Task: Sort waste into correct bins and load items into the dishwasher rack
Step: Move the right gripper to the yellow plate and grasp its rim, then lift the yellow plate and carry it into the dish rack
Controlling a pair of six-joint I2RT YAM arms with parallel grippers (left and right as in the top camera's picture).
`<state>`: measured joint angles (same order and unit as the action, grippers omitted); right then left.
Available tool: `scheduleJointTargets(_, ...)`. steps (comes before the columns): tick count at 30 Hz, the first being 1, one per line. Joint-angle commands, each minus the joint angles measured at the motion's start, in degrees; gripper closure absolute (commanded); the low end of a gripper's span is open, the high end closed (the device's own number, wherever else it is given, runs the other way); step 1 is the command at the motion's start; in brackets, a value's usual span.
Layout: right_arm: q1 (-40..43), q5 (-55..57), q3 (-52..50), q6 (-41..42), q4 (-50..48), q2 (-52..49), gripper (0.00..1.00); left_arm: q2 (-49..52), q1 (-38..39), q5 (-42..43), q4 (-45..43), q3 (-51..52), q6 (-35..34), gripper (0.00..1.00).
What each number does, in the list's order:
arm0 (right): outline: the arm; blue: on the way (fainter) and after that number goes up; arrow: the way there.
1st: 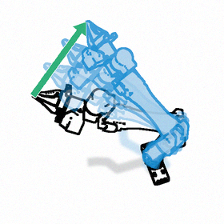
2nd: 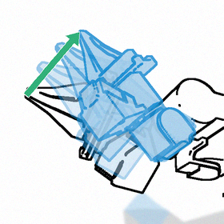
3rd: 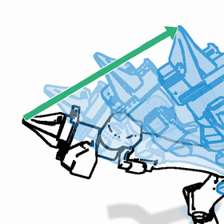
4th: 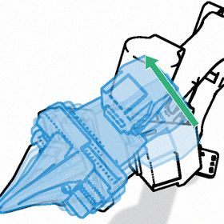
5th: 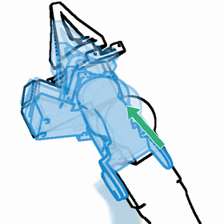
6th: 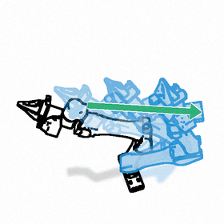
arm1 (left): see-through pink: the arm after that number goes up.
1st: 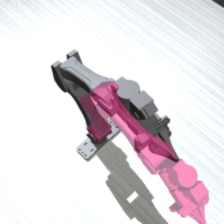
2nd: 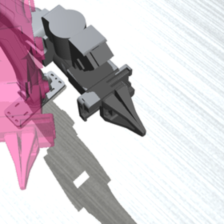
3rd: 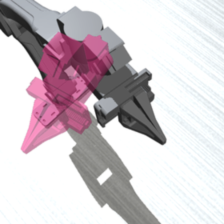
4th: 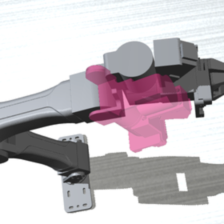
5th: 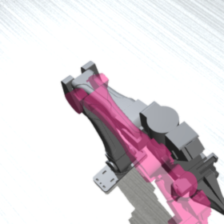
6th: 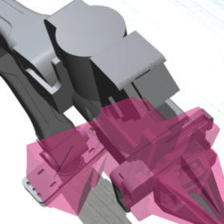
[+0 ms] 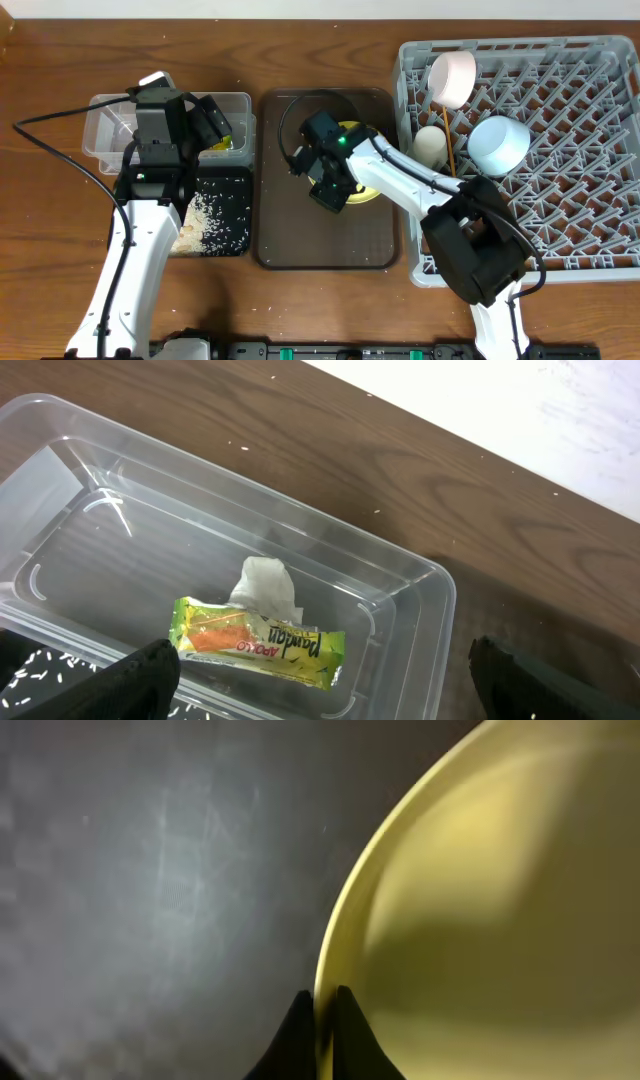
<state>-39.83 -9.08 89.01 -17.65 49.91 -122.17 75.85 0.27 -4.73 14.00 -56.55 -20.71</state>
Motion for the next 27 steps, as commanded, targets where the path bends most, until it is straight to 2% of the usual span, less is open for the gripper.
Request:
scheduleJointTargets(1,-0.2,-8.0,3.8,0.1,4.0,-1.8,0.99,-0.2,-0.1,-0.7,0.1,-1.0,0.5,0.05)
scheduleJointTargets(5,0.4,-20.0,13.0,2.5,13.4,-0.3,0.99,-0.2,-0.1,-0.7,0.1,-1.0,0.5,0.05)
scheduleJointTargets(9,2.3,-25.1,21.6,3.5,24.0,3.0,0.99,-0.2,-0.1,-0.7,0.1,-1.0,0.5,0.05)
scheduleJointTargets(11,4.3,-29.0,25.1,5.9,28.5,5.7,0.99,-0.2,-0.1,-0.7,0.1,-1.0,0.5,0.05)
scheduleJointTargets(14,9.6,-40.7,28.1,7.3,34.5,11.3,0.99,-0.2,-0.1,-0.7,0.1,-1.0,0.5,0.05)
scheduleJointTargets(16,14.7,-45.2,28.2,7.3,36.1,15.5,0.99,-0.2,-0.1,-0.7,0.1,-1.0,0.5,0.05)
scheduleJointTargets(21,29.3,-44.3,25.9,9.8,37.3,23.1,0.99,-0.2,-0.1,-0.7,0.1,-1.0,0.5,0.05)
scheduleJointTargets(27,43.9,-44.3,17.7,11.4,37.1,26.3,0.99,-0.2,-0.1,-0.7,0.1,-1.0,0.5,0.05)
